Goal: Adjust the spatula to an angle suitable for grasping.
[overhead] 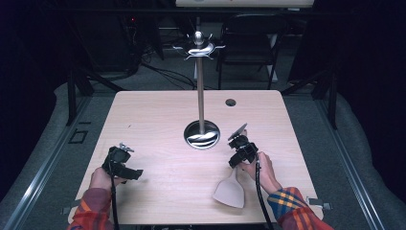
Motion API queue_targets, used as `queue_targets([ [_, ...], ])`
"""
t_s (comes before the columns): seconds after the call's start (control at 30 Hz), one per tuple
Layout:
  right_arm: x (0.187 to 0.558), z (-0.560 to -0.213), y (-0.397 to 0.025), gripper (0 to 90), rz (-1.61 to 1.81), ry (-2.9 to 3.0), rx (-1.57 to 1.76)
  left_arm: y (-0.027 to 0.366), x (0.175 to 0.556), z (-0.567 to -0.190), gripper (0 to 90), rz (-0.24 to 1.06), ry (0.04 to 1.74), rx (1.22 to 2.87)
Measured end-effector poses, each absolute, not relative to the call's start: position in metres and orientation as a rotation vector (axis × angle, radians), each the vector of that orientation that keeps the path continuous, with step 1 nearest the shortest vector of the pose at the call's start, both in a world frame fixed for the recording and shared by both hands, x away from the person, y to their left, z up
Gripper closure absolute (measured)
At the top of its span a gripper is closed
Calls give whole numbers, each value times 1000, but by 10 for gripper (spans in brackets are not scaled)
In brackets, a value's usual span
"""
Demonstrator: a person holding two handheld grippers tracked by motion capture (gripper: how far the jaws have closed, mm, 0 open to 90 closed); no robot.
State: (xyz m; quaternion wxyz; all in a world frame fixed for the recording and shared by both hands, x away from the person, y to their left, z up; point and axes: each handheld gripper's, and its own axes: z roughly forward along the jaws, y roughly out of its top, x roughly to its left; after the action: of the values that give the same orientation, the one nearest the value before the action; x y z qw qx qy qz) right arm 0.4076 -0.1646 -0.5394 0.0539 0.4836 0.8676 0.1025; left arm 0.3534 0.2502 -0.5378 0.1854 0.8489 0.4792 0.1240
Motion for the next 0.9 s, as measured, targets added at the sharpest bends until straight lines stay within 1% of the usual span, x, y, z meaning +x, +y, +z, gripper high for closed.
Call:
queue_targets([
  [0.27,409,-540,-169,443,320,2676,1448,250,353,-538,156,349,1351,2392],
  [0.33,410,-538,-171,459,275,2709,1420,250,353,-538,156,347,1351,2392],
  [0.5,409,-539,-172,488,276,2715,1403,250,354,-538,156,346,1352,2393],
  [0.77,408,-537,-174,561,242,2763,1330,250,354,-538,156,345,1353,2393],
  [0.9,407,-537,-174,580,237,2771,1315,250,353,-538,156,345,1352,2394],
])
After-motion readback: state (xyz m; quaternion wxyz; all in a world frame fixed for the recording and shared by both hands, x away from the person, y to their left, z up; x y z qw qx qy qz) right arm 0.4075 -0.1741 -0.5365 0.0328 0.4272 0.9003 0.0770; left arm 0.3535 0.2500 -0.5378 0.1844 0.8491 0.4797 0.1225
